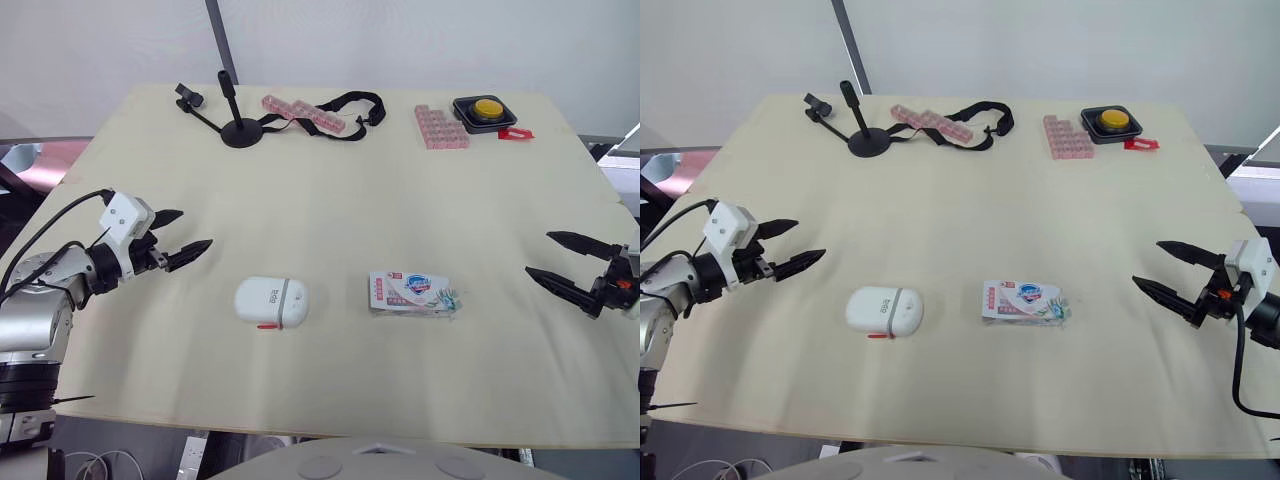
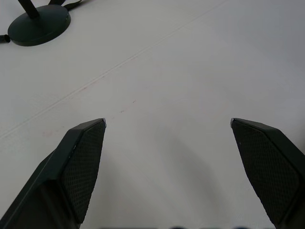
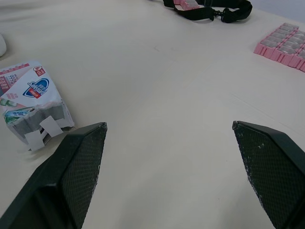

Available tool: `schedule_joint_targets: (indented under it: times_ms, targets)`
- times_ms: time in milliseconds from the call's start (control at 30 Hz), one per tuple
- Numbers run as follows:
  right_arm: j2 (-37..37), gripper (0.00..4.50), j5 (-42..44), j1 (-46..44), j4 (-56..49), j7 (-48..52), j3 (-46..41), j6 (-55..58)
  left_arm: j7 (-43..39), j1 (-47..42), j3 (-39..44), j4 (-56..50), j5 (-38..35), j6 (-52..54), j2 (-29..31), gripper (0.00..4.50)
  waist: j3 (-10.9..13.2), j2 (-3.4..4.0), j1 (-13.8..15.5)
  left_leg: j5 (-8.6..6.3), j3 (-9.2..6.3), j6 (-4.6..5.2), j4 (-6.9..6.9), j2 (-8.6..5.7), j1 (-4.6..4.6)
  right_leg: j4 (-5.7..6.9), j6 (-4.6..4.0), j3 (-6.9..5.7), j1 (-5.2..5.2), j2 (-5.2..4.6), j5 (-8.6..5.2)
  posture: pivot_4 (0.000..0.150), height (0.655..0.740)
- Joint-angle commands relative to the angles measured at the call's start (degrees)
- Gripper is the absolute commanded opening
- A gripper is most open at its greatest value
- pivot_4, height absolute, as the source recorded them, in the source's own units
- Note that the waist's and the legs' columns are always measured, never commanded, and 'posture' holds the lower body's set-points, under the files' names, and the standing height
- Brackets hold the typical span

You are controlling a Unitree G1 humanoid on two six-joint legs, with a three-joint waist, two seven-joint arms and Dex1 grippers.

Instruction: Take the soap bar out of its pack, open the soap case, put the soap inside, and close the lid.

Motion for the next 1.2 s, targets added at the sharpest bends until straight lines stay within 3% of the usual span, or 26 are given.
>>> schedule_joint_targets:
  times_ms: [33,600,867,1067,1200]
  targets:
    - [-1.27,4.50,-0.13,0.33,0.10,-0.08,-1.90,-0.41,-0.68,-0.21,1.00,-0.86,-0.38,-1.84,0.47,4.48,0.00,0.00,0.01,0.00,0.00,0.00,0.00,0.00,0.00,0.00,0.00,0.00,0.00,0.00,0.00,0.150,0.7400]
    - [-2.27,4.50,-1.88,0.25,2.07,0.95,-1.43,-1.10,0.40,-0.72,1.49,-0.25,-1.21,-3.53,-0.97,4.48,0.00,0.00,0.04,0.00,0.00,0.00,0.01,-0.01,-0.02,0.01,0.00,0.00,-0.03,-0.01,0.00,0.150,0.7400]
    - [-6.13,4.50,-2.17,-4.39,1.95,3.75,0.75,1.11,-2.44,-3.33,-0.44,-7.38,-6.91,1.83,-1.96,4.48,0.00,0.00,0.01,0.00,0.01,0.01,0.04,-0.01,-0.02,0.08,0.00,0.03,-0.03,0.00,0.00,0.150,0.7400]
    - [-10.75,4.50,-2.66,-5.32,-8.63,6.97,6.83,8.01,-8.93,-3.03,-3.92,-16.75,-12.41,6.14,-0.86,4.48,0.00,0.00,0.07,0.01,0.01,0.01,0.04,0.01,-0.08,0.16,0.00,0.05,-0.03,0.12,0.00,0.150,0.7400]
    - [-11.80,4.50,-4.70,-5.51,-21.04,6.31,13.76,11.72,-15.43,1.29,-8.99,-22.73,-11.47,2.16,-0.77,4.48,0.00,0.00,-0.05,0.00,0.06,-0.01,0.01,0.04,-0.08,0.07,0.00,0.14,-0.03,0.13,0.00,0.150,0.7400]
